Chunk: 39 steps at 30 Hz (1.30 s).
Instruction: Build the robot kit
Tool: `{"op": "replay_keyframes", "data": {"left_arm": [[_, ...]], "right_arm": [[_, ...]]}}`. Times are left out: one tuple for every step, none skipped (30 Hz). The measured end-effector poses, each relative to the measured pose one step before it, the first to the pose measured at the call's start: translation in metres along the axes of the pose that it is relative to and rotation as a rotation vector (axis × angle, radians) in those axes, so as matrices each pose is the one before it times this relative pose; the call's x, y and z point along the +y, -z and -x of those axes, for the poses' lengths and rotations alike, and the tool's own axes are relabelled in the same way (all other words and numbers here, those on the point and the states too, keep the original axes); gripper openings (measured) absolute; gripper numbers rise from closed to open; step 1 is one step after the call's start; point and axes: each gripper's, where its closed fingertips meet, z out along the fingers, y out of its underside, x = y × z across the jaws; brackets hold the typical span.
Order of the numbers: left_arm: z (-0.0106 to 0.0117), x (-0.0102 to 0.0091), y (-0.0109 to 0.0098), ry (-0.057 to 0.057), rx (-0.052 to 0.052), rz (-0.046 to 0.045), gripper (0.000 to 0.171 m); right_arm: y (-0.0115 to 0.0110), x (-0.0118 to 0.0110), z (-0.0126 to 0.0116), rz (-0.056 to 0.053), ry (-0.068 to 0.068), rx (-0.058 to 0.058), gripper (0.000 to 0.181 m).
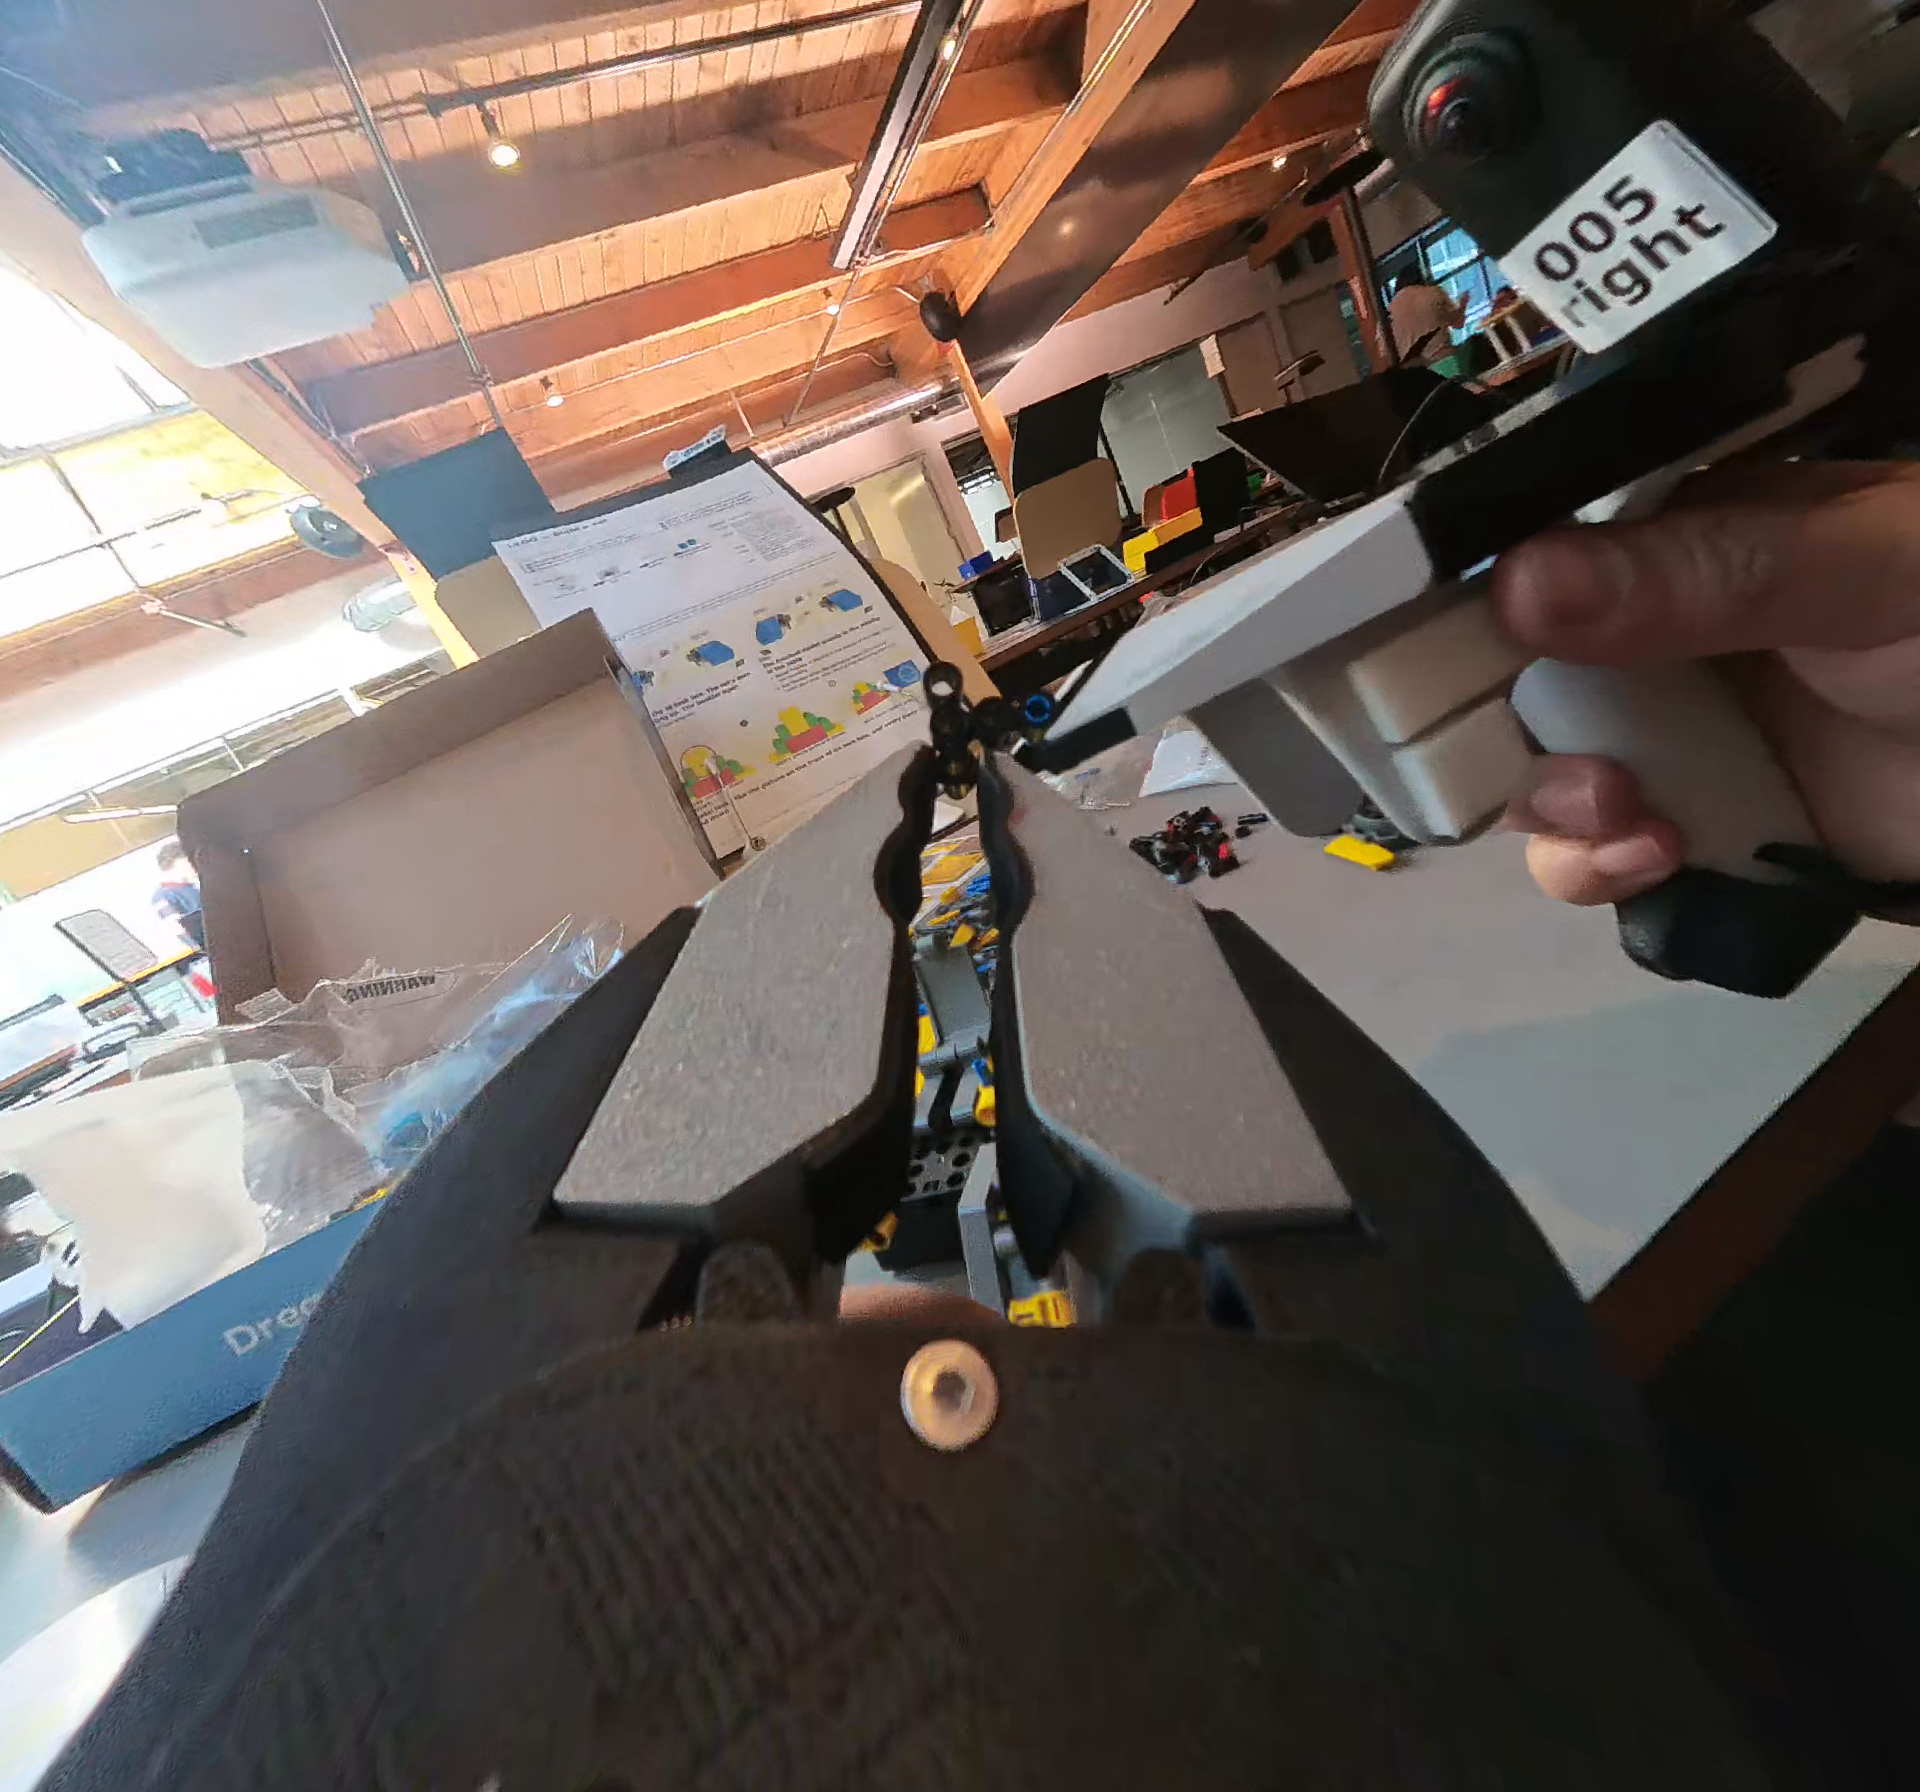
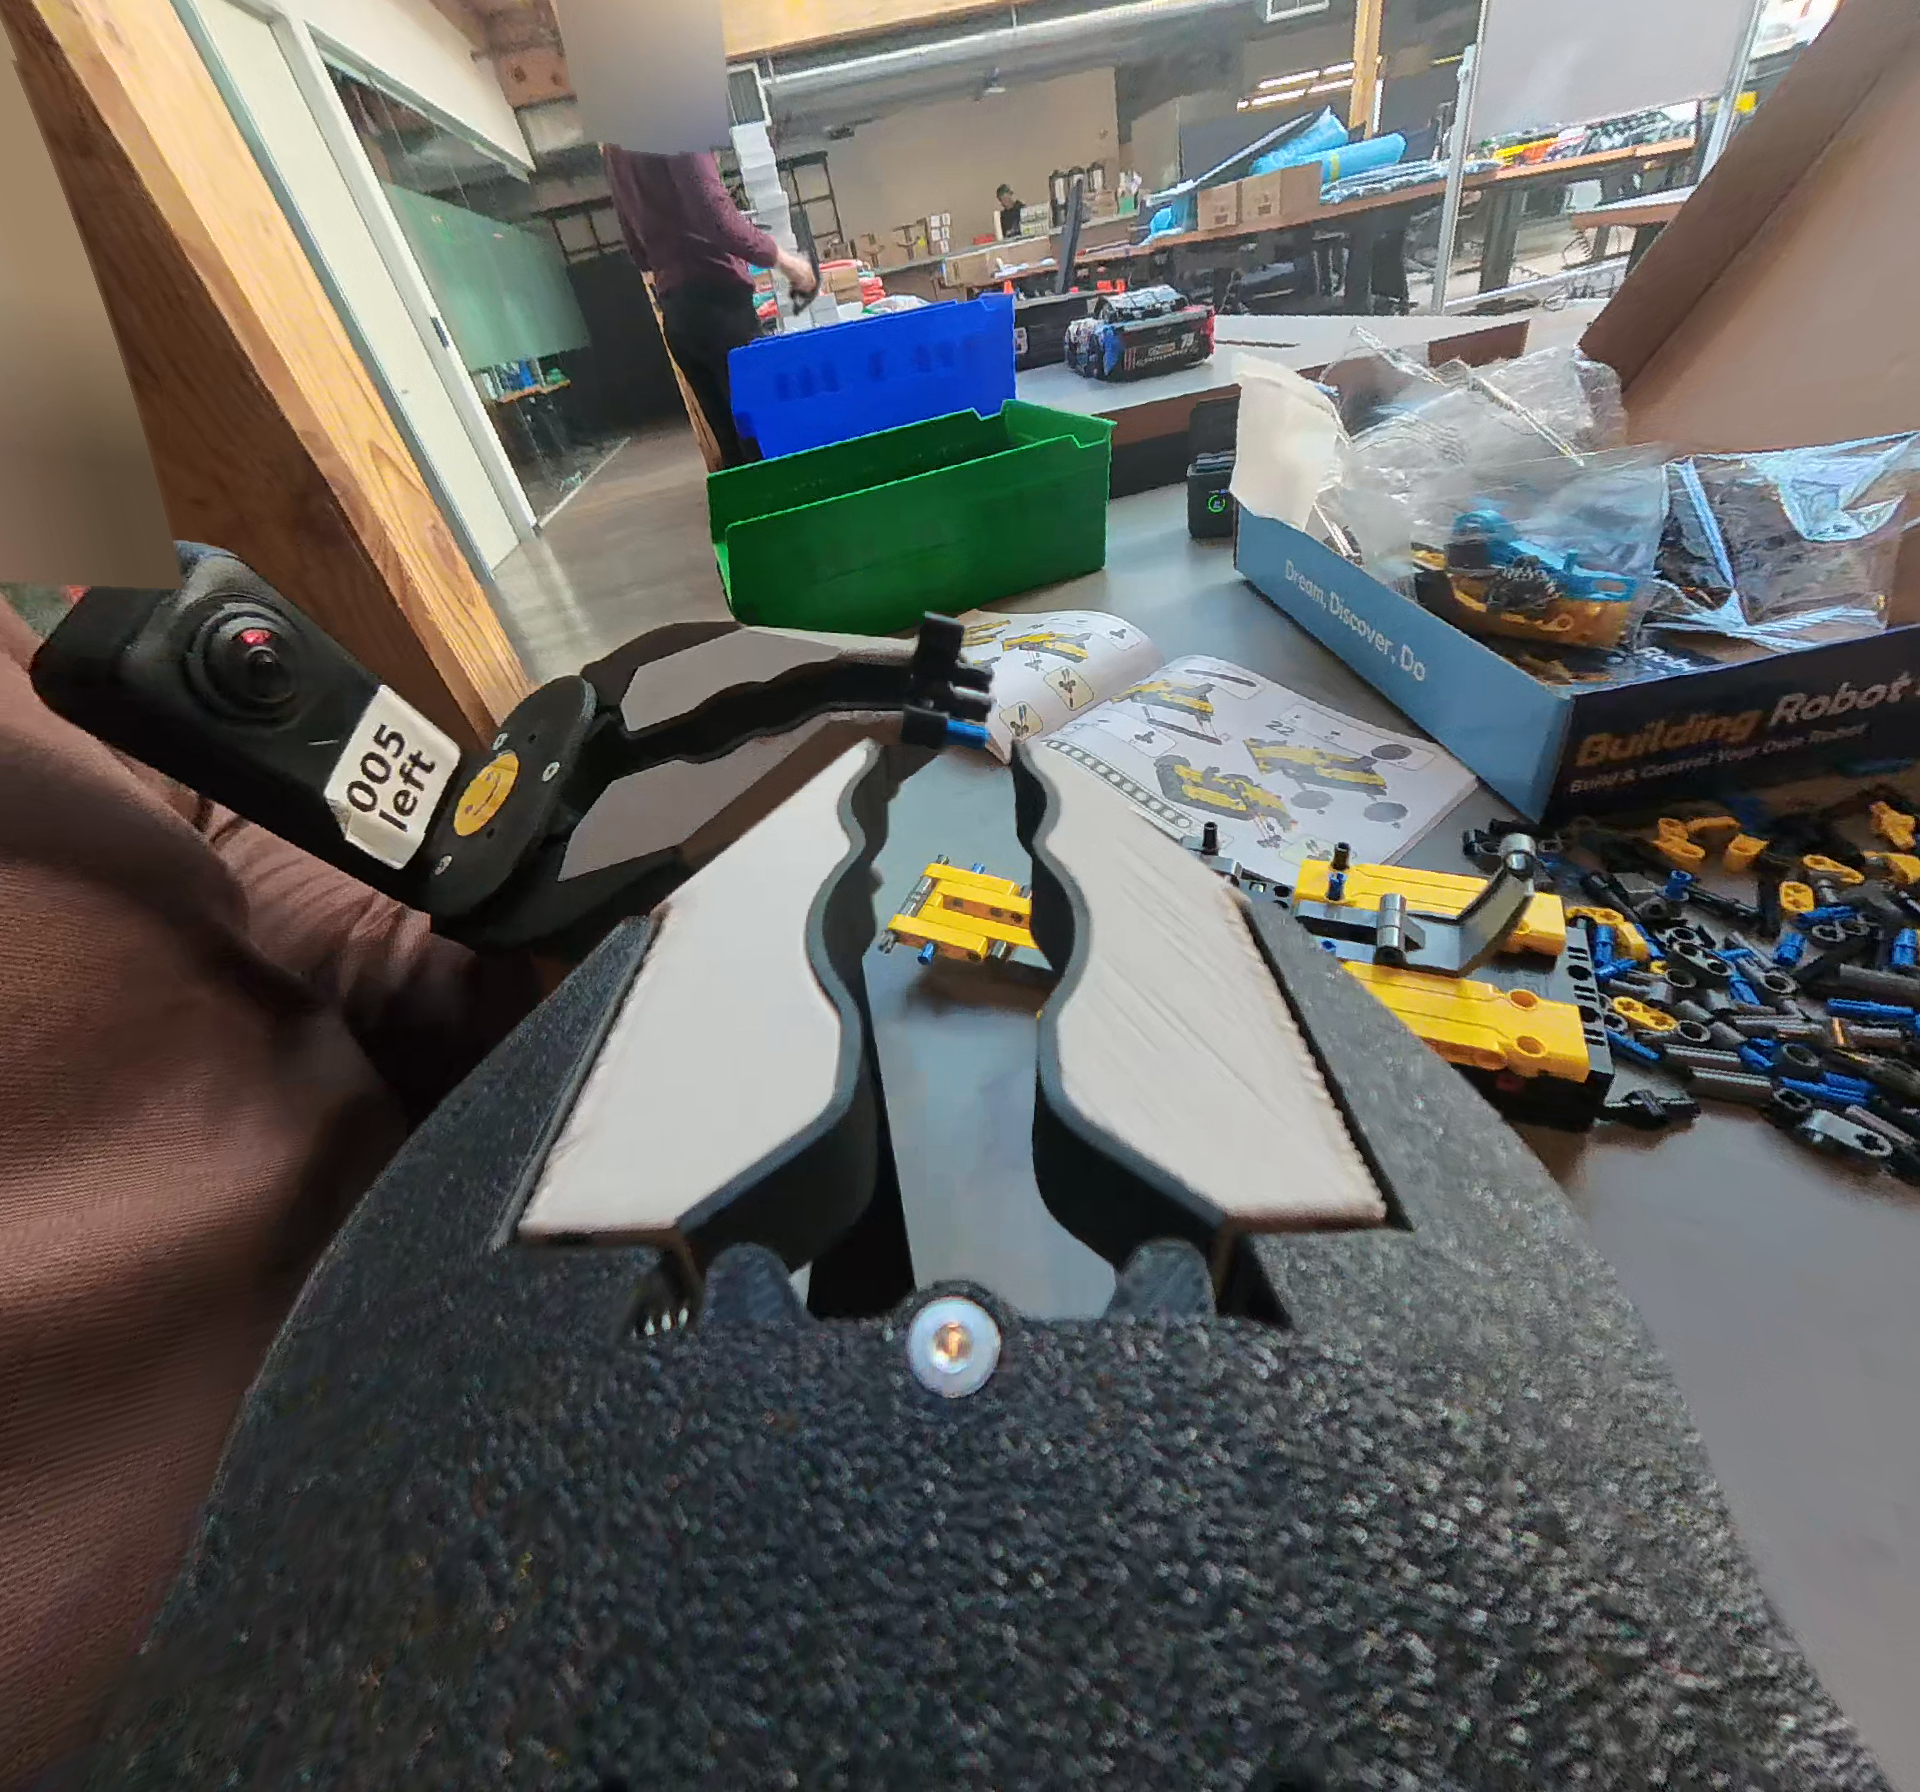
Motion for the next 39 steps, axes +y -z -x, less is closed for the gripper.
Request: {"op": "replay_keyframes", "data": {"left_arm": [[-0.00098, -0.00009, -0.00078, 0.0033, 0.0023, -0.00295, 0.004], [-0.00147, 0.0004, -0.00066, 0.0026, 0.0033, -0.00207, 0.004], [-0.00069, 0.00046, -0.00052, -0.0015, -0.0023, -0.00276, 0.004], [-0.00122, 0.0002, -0.00024, -0.0018, 0.0025, -0.00133, 0.004], [-0.00123, -0.00051, 0.0001, -0.0011, 0.0039, -0.00354, 0.004], [-0.00154, -0.00158, 0.0004, -0.003, 0.0034, -0.00796, 0.004], [-0.00131, -0.00161, 0.00053, -0.0082, 0.0001, -0.00675, 0.004], [-0.00106, -0.00055, 0.00031, -0.0114, -0.0008, -0.00027, 0.004], [-0.00106, 0.00049, 0.00006, -0.0066, 0.0032, 0.00435, 0.004], [-0.00069, 0.00084, 0.00042, 0.0016, 0.003, 0.00218, 0.004], [-0.00116, 0.00105, 0.00032, 0.0072, 0.0089, 0.00163, 0.004], [-0.001, 0.00083, 0.00029, 0.0083, 0.0061, 0.0043, 0.004], [-0.00115, 0.00125, -0.00016, 0.01, 0.0057, 0.01135, 0.004], [-0.00161, 0.00181, -0.00087, 0.0202, 0.0128, 0.01489, 0.004], [-0.00258, 0.00285, -0.00064, 0.0332, 0.0283, 0.02352, 0.006], [-0.00337, 0.00363, -0.00006, 0.0445, 0.0464, 0.02899, 0.009], [-0.00407, 0.00592, 0.00035, 0.0571, 0.0637, 0.04018, 0.014], [-0.00413, 0.00649, 0.00175, 0.0772, 0.0764, 0.04463, 0.019], [0.00044, 0.00699, 0.00261, 0.0987, 0.0544, 0.0479, 0.018], [0.00211, 0.00647, 0.00231, 0.115, 0.0492, 0.04464, 0.021], [0.00282, 0.00615, 0.00145, 0.134, 0.0468, 0.04898, 0.026], [0.00165, 0.00254, 0.00106, 0.1412, 0.055, 0.03271, 0.03], [-0.00288, -0.00173, 0.00048, 0.1325, 0.0799, 0.00932, 0.031], [-0.00363, -0.00313, 0.00025, 0.1104, 0.0775, 0.00199, 0.03], [-0.00032, -0.00165, 0.0002, 0.0749, 0.0453, 0.00849, 0.025], [0.00087, 0.0002, 0.00037, 0.0262, 0.0226, 0.01512, 0.022], [0.00297, 0.00249, 0.00035, -0.0043, -0.0055, 0.02302, 0.02], [0.00302, 0.00176, 0.00029, -0.0083, -0.0153, 0.0176, 0.022], [-0.00038, 0.0004, -0.00025, 0.0019, 0.002, 0.0073, 0.024], [-0.00151, 0.00148, -0.00118, 0.0133, 0.0129, 0.01671, 0.024], [-0.00063, 0.00222, -0.00164, 0.0089, 0.0078, 0.02254, 0.023], [-0.00082, 0.00257, -0.00183, -0.0055, 0.0047, 0.02136, 0.022], [-0.00174, 0.00275, -0.00183, -0.0042, 0.0077, 0.02285, 0.022], [-0.00102, 0.0018, -0.00128, -0.0052, -0.0006, 0.01586, 0.022], [-0.00026, -0.00056, -0.00008, -0.0257, -0.0094, -0.00453, 0.021], [-0.00094, 0.00009, 0.00017, -0.025, -0.0021, 0.00007, 0.021], [-0.00137, 0.00047, 0.00016, -0.0097, 0.0073, 0.00396, 0.021], [-0.00167, 0.00073, 0.0002, -0.0039, 0.015, 0.0043, 0.021], [-0.00154, 0.00096, 0.0004, 0.0028, 0.0192, 0.00624, 0.021]], "right_arm": [[0.00101, -0.00006, 0.00122, 0.0022, 0.0006, -0.0043, 0.022], [0.00071, -0.00076, 0.00217, -0.0036, -0.0061, -0.0115, 0.022], [0.00057, -0.00039, 0.00209, -0.0034, -0.0096, -0.0108, 0.024], [0.0007, 0.00031, -0.00025, -0.0007, -0.0046, 0.0037, 0.026], [0.00108, 0.0002, -0.00169, -0.0033, -0.001, 0.0136, 0.023], [0.00142, -0.00098, -0.0014, -0.0096, -0.005, 0.01, 0.016], [0.00139, -0.00196, 0.00049, -0.0135, -0.0115, -0.0039, 0.013], [0.00066, -0.00075, 0.00057, -0.0069, -0.0164, -0.0078, 0.013], [-0.00026, 0.0013, -0.00024, 0.0031, -0.0178, -0.0061, 0.013], [-0.00016, 0.00179, -0.00042, 0.0055, -0.0155, -0.0067, 0.013], [0.0004, 0.00105, -0.00027, 0.0021, -0.004, -0.0033, 0.013], [0.00055, 0.0009, -0.00036, 0.0034, 0.0139, 0.004, 0.013], [0.00061, 0.00085, -0.00061, 0.005, 0.0295, 0.0119, 0.013], [0.00087, 0.00046, -0.00133, 0.0054, 0.0405, 0.0182, 0.013], [0.00098, 0.00122, -0.00209, 0.0135, 0.0505, 0.0207, 0.012], [0.00096, 0.00287, -0.00265, 0.026, 0.0665, 0.0252, 0.012], [0.00135, 0.00366, -0.0046, 0.0329, 0.0917, 0.0437, 0.013], [0.00193, 0.00368, -0.00577, 0.033, 0.1134, 0.0595, 0.012], [0.00173, 0.0033, -0.00287, 0.0285, 0.1143, 0.0445, 0.012], [0.00092, 0.00298, 0.00058, 0.0244, 0.0968, 0.0229, 0.013], [-0.00008, 0.00315, 0.00266, 0.022, 0.0841, 0.01, 0.013], [-0.00103, 0.00303, 0.00389, 0.0194, 0.0838, 0.0062, 0.013], [-0.00163, 0.00265, 0.00371, 0.0194, 0.0859, 0.0103, 0.012], [-0.00231, 0.0025, 0.00358, 0.0235, 0.0859, 0.0127, 0.012], [-0.00243, 0.00205, 0.00375, 0.0261, 0.0837, 0.0103, 0.012], [-0.00188, 0.00055, 0.00282, 0.0202, 0.0758, 0.013, 0.012], [-0.00128, -0.00115, 0.00201, 0.0086, 0.0583, 0.0128, 0.012], [-0.0008, -0.0022, 0.00199, 0.0011, 0.0356, 0.0039, 0.012], [-0.00066, -0.00183, 0.0021, 0.0004, 0.0167, -0.0036, 0.012], [-0.00051, -0.00168, 0.00125, -0.0024, 0.0061, -0.0031, 0.012], [-0.00012, -0.00159, 0.00025, -0.0054, 0.0016, 0.0015, 0.012], [0.00013, -0.00104, -0.00041, -0.0026, 0.0014, 0.0041, 0.013], [0.00019, -0.00012, -0.00085, 0.0026, 0.0019, 0.0064, 0.012], [0.00015, 0.00023, -0.00035, 0.0025, 0.0009, 0.0033, 0.012], [0.00044, -0.00005, -0.00013, -0.0007, -0.0012, 0.0022, 0.012], [0.00074, -0.00036, -0.00028, -0.0045, -0.0041, 0.0021, 0.012], [0.00116, -0.00075, 0.00054, -0.0089, -0.0128, -0.0045, 0.013], [0.00129, -0.00088, 0.00084, -0.0122, -0.0238, -0.0112, 0.013], [0.00142, -0.00091, 0.00122, -0.0134, -0.0311, -0.0192, 0.013]]}}
